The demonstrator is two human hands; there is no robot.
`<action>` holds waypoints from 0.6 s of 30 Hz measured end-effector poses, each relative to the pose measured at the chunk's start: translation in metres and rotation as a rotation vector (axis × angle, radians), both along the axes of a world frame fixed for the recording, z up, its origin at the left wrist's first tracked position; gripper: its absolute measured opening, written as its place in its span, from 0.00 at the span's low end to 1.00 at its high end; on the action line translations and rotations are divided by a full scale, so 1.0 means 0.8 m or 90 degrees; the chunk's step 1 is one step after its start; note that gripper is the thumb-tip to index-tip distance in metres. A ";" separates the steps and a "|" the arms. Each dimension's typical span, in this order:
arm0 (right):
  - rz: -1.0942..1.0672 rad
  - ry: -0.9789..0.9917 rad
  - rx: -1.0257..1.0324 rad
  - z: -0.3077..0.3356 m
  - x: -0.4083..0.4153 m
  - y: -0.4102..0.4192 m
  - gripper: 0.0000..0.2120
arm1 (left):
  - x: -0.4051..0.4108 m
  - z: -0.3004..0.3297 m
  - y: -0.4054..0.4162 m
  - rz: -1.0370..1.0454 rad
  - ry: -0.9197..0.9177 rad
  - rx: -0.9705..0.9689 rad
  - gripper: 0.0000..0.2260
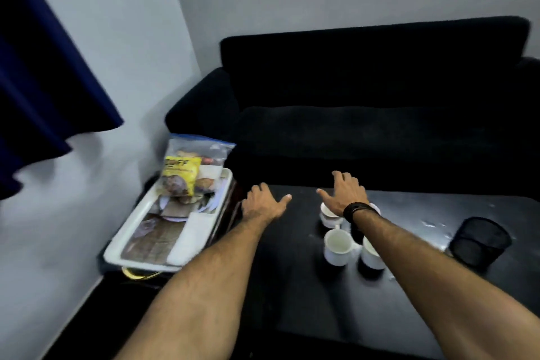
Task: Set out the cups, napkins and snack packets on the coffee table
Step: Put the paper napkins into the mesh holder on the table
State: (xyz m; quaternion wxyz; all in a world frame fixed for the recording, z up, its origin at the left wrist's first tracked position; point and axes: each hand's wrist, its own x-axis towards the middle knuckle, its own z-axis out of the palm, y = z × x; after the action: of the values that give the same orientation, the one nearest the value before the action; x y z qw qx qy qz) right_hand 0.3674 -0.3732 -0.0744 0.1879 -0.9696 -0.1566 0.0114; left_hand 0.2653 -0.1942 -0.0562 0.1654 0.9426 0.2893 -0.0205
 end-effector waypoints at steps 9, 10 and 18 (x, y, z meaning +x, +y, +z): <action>0.208 0.102 -0.024 0.012 -0.120 0.163 0.29 | -0.160 -0.015 0.128 0.095 0.007 -0.006 0.30; 0.230 0.104 -0.031 0.012 -0.134 0.180 0.28 | -0.176 -0.020 0.143 0.117 0.016 -0.011 0.28; 0.285 0.133 -0.082 -0.022 -0.201 0.295 0.26 | -0.225 -0.067 0.219 0.186 0.042 -0.072 0.26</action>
State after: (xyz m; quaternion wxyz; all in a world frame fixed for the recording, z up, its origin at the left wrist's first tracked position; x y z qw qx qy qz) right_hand 0.2064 -0.1368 -0.0921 0.1336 -0.9142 -0.3462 0.1631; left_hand 0.0849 -0.0191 -0.1100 0.2102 0.8786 0.4267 -0.0434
